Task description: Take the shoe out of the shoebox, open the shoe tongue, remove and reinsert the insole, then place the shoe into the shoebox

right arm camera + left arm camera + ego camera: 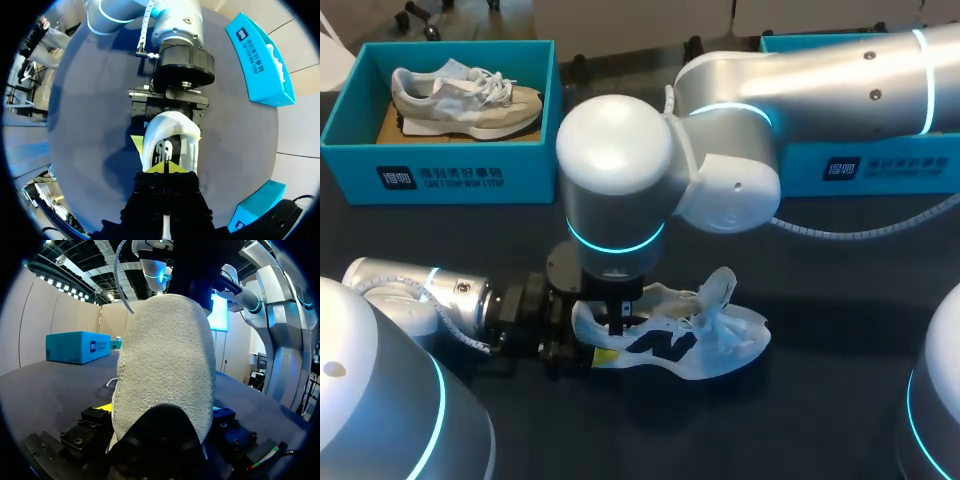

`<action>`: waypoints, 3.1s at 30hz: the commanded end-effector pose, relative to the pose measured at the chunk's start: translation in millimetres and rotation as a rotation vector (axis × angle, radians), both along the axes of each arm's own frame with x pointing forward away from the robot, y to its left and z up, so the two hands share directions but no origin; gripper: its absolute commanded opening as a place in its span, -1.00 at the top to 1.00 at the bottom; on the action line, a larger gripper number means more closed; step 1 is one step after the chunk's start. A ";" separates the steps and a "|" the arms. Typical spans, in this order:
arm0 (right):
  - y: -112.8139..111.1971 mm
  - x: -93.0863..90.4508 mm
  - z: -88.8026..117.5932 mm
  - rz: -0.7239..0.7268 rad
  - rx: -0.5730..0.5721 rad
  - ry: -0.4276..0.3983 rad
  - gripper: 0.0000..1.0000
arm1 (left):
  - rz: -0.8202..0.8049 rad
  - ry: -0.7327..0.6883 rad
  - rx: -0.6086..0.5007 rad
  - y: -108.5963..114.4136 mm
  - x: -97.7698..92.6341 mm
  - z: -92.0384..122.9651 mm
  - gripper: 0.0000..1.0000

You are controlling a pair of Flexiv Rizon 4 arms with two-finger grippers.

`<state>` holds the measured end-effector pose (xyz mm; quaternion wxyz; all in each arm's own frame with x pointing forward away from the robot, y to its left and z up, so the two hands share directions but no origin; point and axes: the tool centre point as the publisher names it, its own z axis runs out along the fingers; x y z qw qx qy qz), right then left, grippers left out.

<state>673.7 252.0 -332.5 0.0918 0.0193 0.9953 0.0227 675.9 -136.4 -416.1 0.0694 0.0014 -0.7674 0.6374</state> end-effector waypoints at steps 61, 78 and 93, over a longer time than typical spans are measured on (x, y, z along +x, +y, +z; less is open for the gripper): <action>-66.6 22.0 -52.3 -0.177 -0.009 -0.033 0.60 | 0.001 0.000 0.001 0.8 -0.2 0.7 1.00; -76.9 19.9 -80.3 -0.207 0.023 0.064 0.16 | 0.001 0.000 0.001 0.8 -0.2 0.7 1.00; -50.5 -8.4 -94.0 -0.176 -0.046 0.259 0.22 | 0.001 0.000 0.001 0.8 -0.2 0.7 1.00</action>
